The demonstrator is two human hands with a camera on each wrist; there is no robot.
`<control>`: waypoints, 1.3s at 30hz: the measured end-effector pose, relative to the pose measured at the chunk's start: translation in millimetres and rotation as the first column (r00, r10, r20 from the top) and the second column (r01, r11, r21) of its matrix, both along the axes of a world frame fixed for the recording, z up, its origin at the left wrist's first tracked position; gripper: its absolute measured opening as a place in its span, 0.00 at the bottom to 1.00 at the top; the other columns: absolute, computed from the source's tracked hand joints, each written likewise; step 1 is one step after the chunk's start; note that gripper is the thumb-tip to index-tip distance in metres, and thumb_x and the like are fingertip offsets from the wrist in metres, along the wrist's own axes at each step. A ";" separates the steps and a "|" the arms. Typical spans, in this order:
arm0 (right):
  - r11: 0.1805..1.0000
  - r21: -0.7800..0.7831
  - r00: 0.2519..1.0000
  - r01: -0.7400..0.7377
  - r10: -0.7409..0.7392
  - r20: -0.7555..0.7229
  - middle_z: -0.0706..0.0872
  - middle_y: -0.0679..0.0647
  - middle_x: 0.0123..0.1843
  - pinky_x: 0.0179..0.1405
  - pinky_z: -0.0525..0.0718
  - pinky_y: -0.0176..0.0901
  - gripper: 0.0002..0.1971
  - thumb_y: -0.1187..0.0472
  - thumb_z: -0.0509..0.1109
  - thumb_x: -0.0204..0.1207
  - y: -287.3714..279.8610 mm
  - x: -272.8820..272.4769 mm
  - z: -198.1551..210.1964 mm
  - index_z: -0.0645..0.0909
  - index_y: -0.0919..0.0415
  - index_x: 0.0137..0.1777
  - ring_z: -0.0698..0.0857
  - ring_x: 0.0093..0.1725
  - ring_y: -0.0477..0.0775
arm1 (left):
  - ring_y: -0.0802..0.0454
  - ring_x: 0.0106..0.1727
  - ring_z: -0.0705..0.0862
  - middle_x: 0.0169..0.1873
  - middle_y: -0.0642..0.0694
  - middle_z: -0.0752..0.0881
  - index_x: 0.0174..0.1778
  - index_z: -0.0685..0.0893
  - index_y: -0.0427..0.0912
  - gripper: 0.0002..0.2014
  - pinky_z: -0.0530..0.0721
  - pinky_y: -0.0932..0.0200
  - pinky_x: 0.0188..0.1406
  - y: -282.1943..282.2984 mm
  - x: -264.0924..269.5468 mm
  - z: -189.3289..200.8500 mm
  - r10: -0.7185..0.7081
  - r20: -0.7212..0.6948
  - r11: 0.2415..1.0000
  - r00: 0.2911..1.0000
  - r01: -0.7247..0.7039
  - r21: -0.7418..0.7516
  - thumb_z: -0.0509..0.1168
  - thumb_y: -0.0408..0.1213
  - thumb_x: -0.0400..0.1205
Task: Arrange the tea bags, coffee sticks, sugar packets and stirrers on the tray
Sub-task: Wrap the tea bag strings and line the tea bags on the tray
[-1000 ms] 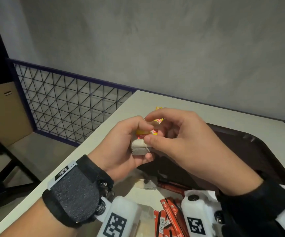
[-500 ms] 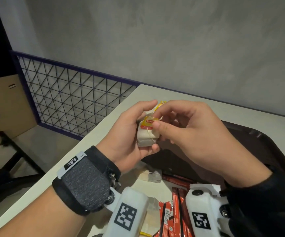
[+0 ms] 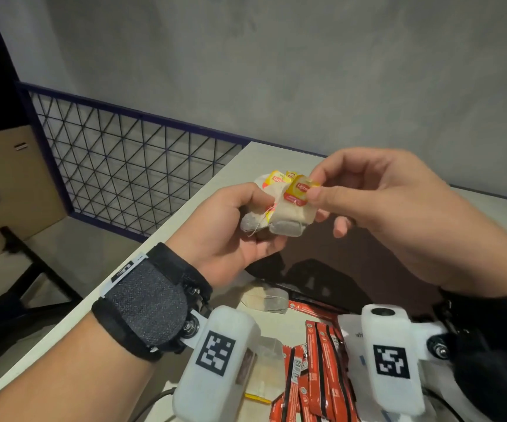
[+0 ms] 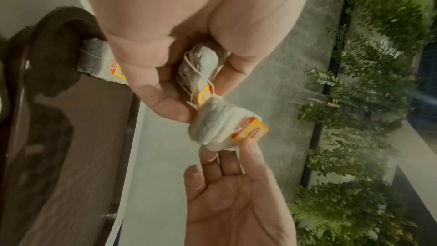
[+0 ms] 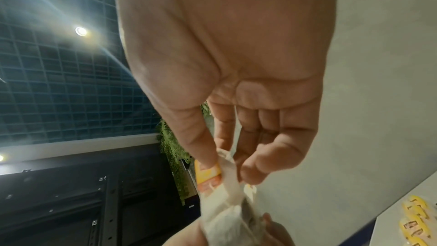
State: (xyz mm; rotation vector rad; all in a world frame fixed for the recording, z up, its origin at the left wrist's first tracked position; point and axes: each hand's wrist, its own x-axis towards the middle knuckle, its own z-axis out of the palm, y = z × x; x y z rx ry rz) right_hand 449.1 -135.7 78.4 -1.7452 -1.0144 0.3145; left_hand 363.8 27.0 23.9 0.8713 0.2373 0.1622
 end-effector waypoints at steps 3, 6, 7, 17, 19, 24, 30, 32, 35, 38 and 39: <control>0.996 -0.019 0.996 0.087 -0.087 -0.036 0.91 0.66 0.40 0.30 0.81 0.48 0.03 0.69 0.76 0.78 0.4 4.7 -2.2 0.87 0.63 0.43 0.85 0.35 0.55 | 0.42 0.50 0.89 0.60 0.35 0.91 0.67 0.83 0.34 0.17 0.90 0.51 0.43 -1.0 -1.2 1.0 0.006 -0.019 1.000 1.000 -0.005 0.012 0.61 0.30 0.82; 0.991 -0.036 0.989 0.127 -0.130 -0.069 0.92 0.62 0.40 0.29 0.82 0.48 0.02 0.69 0.76 0.78 1.5 6.1 -3.8 0.87 0.64 0.44 0.86 0.35 0.54 | 0.40 0.55 0.91 0.61 0.34 0.91 0.66 0.84 0.34 0.16 0.93 0.49 0.44 -2.5 -1.9 2.2 0.006 -0.034 1.000 0.999 -0.006 0.008 0.60 0.30 0.84; 0.990 -0.042 0.988 0.132 -0.135 -0.073 0.92 0.62 0.40 0.29 0.82 0.48 0.02 0.69 0.76 0.78 1.5 6.2 -3.7 0.87 0.64 0.45 0.86 0.34 0.54 | 0.39 0.57 0.91 0.60 0.35 0.91 0.65 0.84 0.35 0.15 0.93 0.48 0.45 -3.0 -2.1 2.7 0.001 -0.035 1.000 0.999 -0.001 0.005 0.61 0.31 0.84; 0.995 -0.005 0.986 0.104 -0.104 -0.129 0.91 0.60 0.40 0.33 0.79 0.44 0.05 0.72 0.74 0.77 -0.8 8.7 0.4 0.89 0.63 0.43 0.83 0.34 0.51 | 0.42 0.47 0.92 0.55 0.36 0.91 0.61 0.87 0.38 0.23 0.92 0.53 0.35 -5.2 -2.8 1.6 -0.008 -0.013 1.000 1.000 0.008 -0.008 0.74 0.34 0.69; 0.994 0.022 0.977 0.106 -0.100 -0.187 0.90 0.59 0.39 0.32 0.82 0.40 0.07 0.74 0.72 0.78 -1.6 10.3 1.6 0.88 0.64 0.42 0.86 0.34 0.52 | 0.42 0.43 0.92 0.49 0.37 0.92 0.55 0.88 0.38 0.17 0.92 0.56 0.34 -4.5 -2.2 1.7 0.018 -0.014 1.000 1.000 -0.018 -0.009 0.74 0.33 0.70; 0.997 -0.007 0.973 0.075 -0.075 -0.219 0.89 0.55 0.35 0.27 0.81 0.34 0.07 0.75 0.71 0.78 -3.7 12.8 -0.3 0.87 0.64 0.43 0.83 0.28 0.47 | 0.46 0.38 0.91 0.40 0.39 0.90 0.48 0.87 0.38 0.13 0.88 0.63 0.27 -2.5 -2.1 3.8 0.067 0.035 0.997 0.997 -0.066 -0.043 0.76 0.32 0.67; 0.995 -0.094 0.997 -0.024 0.017 -0.075 0.89 0.70 0.44 0.29 0.79 0.35 0.05 0.72 0.76 0.78 -3.4 9.6 -4.5 0.89 0.64 0.50 0.82 0.37 0.53 | 0.52 0.41 0.90 0.45 0.42 0.92 0.57 0.83 0.39 0.24 0.87 0.63 0.31 -8.1 -1.8 1.4 0.068 0.092 0.995 0.993 -0.075 0.066 0.78 0.33 0.64; 0.995 -0.078 0.996 -0.059 0.053 -0.077 0.89 0.70 0.43 0.32 0.79 0.39 0.07 0.72 0.76 0.77 -3.4 8.6 -4.9 0.89 0.63 0.52 0.81 0.39 0.59 | 0.53 0.41 0.91 0.47 0.42 0.92 0.62 0.82 0.38 0.27 0.88 0.63 0.32 -8.8 -2.0 0.7 0.040 0.099 0.994 0.994 -0.049 0.094 0.78 0.32 0.66; 0.996 -0.056 0.994 -0.068 0.063 -0.087 0.89 0.64 0.41 0.36 0.78 0.46 0.08 0.71 0.77 0.77 -2.6 8.2 -5.9 0.88 0.62 0.53 0.81 0.40 0.59 | 0.55 0.40 0.90 0.49 0.43 0.92 0.64 0.83 0.38 0.28 0.88 0.64 0.34 -8.5 -2.7 -0.2 0.018 0.111 0.993 0.994 -0.031 0.118 0.76 0.27 0.67; 0.997 -0.049 0.996 -0.055 0.051 -0.075 0.89 0.66 0.42 0.38 0.79 0.50 0.08 0.70 0.77 0.77 0.4 6.5 -8.4 0.87 0.60 0.54 0.82 0.40 0.59 | 0.56 0.38 0.90 0.45 0.44 0.92 0.60 0.83 0.39 0.25 0.87 0.64 0.32 -7.5 -2.0 -1.2 0.037 0.118 0.992 0.992 -0.050 0.117 0.74 0.23 0.66; 0.998 -0.044 0.995 -0.050 0.046 -0.085 0.89 0.69 0.43 0.39 0.79 0.52 0.09 0.70 0.77 0.77 1.7 5.6 -8.8 0.87 0.60 0.54 0.82 0.40 0.59 | 0.55 0.37 0.90 0.45 0.44 0.91 0.59 0.83 0.40 0.25 0.86 0.64 0.31 -6.9 -1.7 -1.1 0.047 0.120 0.992 0.992 -0.060 0.107 0.74 0.22 0.66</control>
